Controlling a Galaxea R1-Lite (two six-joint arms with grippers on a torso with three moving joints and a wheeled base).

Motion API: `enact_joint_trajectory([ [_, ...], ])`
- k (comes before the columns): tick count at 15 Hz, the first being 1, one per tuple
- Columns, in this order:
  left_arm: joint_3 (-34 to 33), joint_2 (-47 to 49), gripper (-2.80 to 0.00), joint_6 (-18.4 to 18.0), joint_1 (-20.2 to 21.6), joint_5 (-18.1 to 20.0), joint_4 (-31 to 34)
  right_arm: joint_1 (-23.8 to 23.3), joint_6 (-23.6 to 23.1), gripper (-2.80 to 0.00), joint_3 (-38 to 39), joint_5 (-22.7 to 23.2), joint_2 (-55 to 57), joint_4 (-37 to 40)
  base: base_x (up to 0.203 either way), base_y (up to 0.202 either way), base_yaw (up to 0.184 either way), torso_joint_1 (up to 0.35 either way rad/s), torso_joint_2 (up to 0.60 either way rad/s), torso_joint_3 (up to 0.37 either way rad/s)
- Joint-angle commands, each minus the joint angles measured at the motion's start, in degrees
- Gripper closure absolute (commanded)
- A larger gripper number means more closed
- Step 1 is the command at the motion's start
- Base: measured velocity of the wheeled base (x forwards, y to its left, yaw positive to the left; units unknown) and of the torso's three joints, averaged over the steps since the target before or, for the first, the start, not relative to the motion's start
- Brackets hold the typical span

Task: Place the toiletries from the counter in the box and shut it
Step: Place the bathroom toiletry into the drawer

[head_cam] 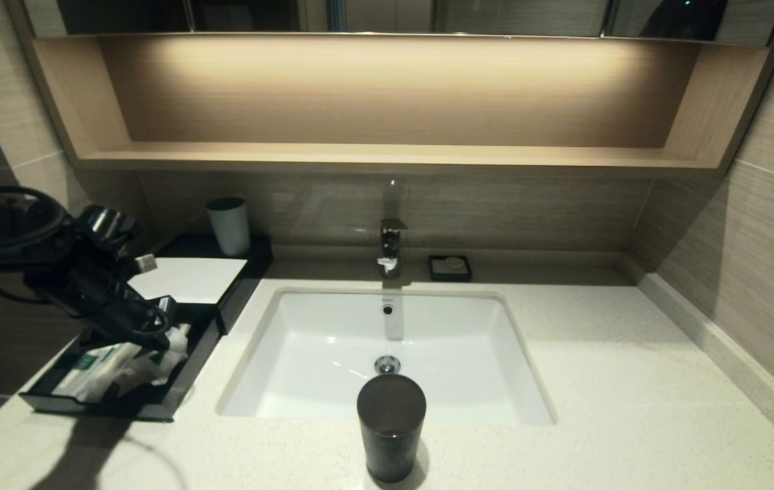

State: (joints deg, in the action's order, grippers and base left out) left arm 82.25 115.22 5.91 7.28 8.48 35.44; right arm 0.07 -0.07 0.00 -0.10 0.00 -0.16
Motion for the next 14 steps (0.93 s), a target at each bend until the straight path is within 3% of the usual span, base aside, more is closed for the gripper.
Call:
enact_joint_trajectory([
  [1, 0.2, 0.8, 0.00, 0.1, 0.0, 0.0, 0.2, 0.0, 0.0, 0.00, 0.1, 0.0, 0.0, 0.0, 0.000, 0.000, 0.000, 0.000, 0.00, 0.000],
  [11, 0.5, 1.8, 0.00, 0.2, 0.0, 0.0, -0.5, 0.0, 0.0, 0.00, 0.0, 0.0, 0.0, 0.0, 0.000, 0.000, 0.000, 0.000, 0.00, 0.000],
  [12, 0.5, 1.8, -2.80, 0.2, 0.0, 0.0, -0.5, 0.0, 0.0, 0.00, 0.0, 0.0, 0.0, 0.0, 0.000, 0.000, 0.000, 0.000, 0.00, 0.000],
  [14, 0.5, 1.7, -2.80, 0.2, 0.0, 0.1, -0.5, 0.0, 0.0, 0.00, 0.1, 0.0, 0.0, 0.0, 0.000, 0.000, 0.000, 0.000, 0.00, 0.000],
])
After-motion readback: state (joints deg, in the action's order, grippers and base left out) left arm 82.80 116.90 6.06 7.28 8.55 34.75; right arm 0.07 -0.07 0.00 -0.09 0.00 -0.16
